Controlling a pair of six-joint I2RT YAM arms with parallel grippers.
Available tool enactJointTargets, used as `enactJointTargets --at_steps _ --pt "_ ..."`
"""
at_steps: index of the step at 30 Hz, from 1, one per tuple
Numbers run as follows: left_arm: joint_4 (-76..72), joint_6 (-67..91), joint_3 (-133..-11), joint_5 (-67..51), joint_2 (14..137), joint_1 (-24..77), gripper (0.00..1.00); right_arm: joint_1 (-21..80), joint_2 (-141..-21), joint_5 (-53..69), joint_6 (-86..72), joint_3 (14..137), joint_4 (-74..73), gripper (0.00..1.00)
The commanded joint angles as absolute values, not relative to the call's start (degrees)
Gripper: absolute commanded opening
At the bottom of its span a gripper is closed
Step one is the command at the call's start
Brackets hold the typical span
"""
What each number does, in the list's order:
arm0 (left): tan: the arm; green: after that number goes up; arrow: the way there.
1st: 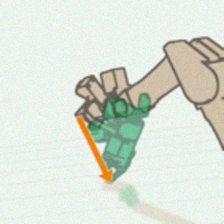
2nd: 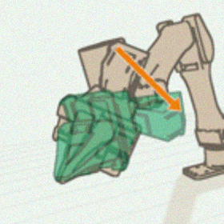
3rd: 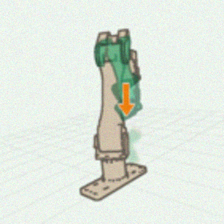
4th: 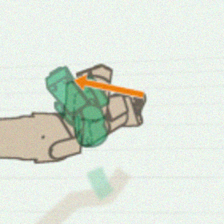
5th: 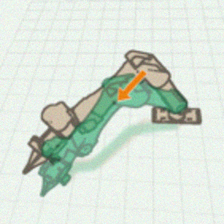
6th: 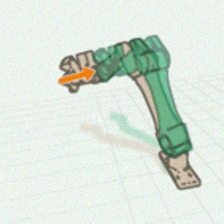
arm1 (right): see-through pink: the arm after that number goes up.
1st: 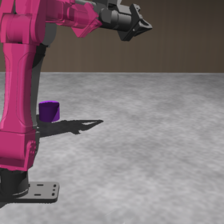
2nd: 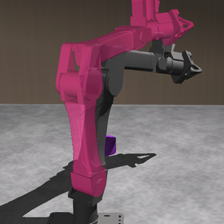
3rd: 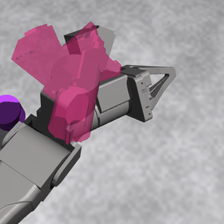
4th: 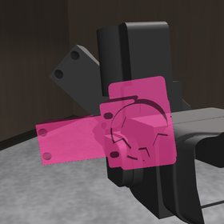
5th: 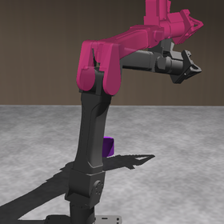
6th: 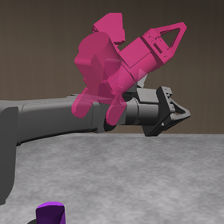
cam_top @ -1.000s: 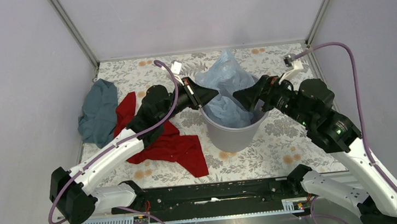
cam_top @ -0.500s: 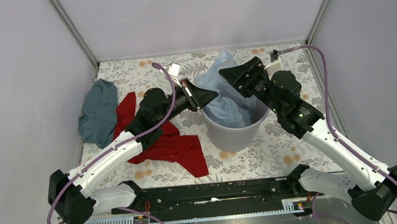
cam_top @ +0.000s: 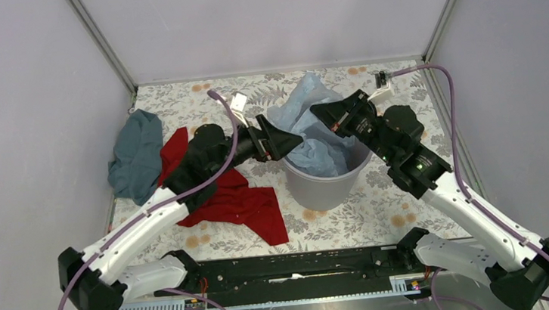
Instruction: Put the trash bags into the trash bin
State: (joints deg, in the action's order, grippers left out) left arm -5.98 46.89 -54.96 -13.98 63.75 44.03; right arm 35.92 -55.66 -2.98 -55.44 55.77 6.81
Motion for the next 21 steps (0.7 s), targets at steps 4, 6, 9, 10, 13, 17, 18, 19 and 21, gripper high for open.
enactJointTargets --at_steps 4,6,9,10,13,17,18,19,21 --pt "14.23 33.69 -70.34 -4.35 59.14 43.9 0.99 35.87 -46.52 8.54 -38.53 55.96 -1.12 0.0" --pt "17.98 31.27 -75.43 -2.34 61.54 43.9 0.99 35.91 -44.87 8.35 -36.43 56.44 -5.26 0.0" --pt "20.85 29.48 -83.29 -2.87 67.29 44.34 0.99 35.9 -43.34 9.02 -35.64 56.69 -7.88 0.0" --pt "22.02 28.95 -85.91 -2.29 69.5 45.18 0.99 35.93 -43.1 9.49 -35.93 56.69 -7.96 0.0" --pt "24.06 26.28 -91.9 3.95 74.65 49.53 0.99 35.9 -42.36 10.69 -36.65 56.73 -8.21 0.01" --pt "26.02 24.8 -95.81 6.16 79.24 52.66 0.99 35.9 -41.09 10.11 -35.48 57.2 -10.69 0.03" --pt "26.35 24.85 -96.02 7.06 79.8 52.94 0.99 35.87 -40.81 9.8 -34.97 57.34 -11.51 0.04" --pt "26.69 25.13 -96.11 8.0 80.1 52.98 0.97 35.91 -40.48 9.43 -34.47 57.45 -12.64 0.05" --pt "27.06 26.26 -95.47 10.74 80.01 52.97 0.91 35.87 -39.78 8.37 -32.97 57.99 -15.78 0.06"
